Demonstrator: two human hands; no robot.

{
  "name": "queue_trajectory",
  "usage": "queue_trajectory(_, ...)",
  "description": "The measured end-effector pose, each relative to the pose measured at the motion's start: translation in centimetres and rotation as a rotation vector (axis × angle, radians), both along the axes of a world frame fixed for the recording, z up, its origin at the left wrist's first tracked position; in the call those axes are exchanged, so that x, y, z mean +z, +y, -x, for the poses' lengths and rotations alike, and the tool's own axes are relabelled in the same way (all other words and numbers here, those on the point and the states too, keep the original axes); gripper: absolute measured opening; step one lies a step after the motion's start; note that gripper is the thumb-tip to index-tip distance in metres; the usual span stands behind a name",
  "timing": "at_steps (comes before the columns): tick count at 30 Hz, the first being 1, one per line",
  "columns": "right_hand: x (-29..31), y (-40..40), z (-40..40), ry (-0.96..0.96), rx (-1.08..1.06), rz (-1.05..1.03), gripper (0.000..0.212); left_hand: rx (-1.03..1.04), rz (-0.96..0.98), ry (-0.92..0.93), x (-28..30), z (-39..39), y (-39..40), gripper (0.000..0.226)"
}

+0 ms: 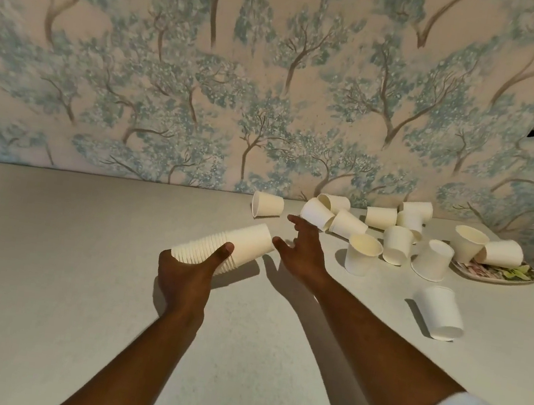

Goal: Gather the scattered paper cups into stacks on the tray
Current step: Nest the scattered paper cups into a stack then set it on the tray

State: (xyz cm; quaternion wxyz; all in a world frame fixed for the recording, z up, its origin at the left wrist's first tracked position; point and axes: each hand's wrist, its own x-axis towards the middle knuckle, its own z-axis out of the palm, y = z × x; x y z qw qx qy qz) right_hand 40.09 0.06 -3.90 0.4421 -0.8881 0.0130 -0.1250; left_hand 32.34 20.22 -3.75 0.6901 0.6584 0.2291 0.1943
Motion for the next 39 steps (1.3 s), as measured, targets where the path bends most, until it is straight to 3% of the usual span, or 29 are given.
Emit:
queue_trajectory(6, 0.7, 1.8, -7.3, -0.112, 0.026, 0.218, 0.081, -0.069, 0.063, -0.024, -1.6, -2.0, 3.4, 0.103)
queue_trajectory(13, 1.0, 3.3, -11.9, 0.109, 0.097, 0.592, 0.105, -0.074, 0.087, -0.047, -3.0, -3.2, 6.6, 0.099)
queue_trajectory(20, 0.6, 3.5, -9.9, -0.018, -0.088, 0.857, 0.079, -0.103, 0.071, -0.029, -2.6, -2.5, 6.3, 0.095)
queue_trajectory(23, 0.4, 2.3, -7.6, -0.097, 0.002, 0.812, 0.078, -0.102, 0.071, -0.016, -2.2, -1.8, 5.7, 0.088)
queue_trajectory(28, -0.8, 0.3, -2.0, -0.208, 0.152, 0.532, 0.066, -0.088, 0.103, -0.029, -1.2, 0.4, 4.4, 0.085)
queue_trajectory(32, -2.0, -0.9, 1.8, -0.199, 0.149, 0.541, 0.073, -0.077, 0.081, -0.026, -1.2, 2.4, 3.3, 0.084)
queue_trajectory(39, -2.4, -1.1, 5.2, -0.091, 0.145, 0.409, 0.035, -0.012, -0.011, -0.013, -0.9, 6.4, 3.0, 0.075)
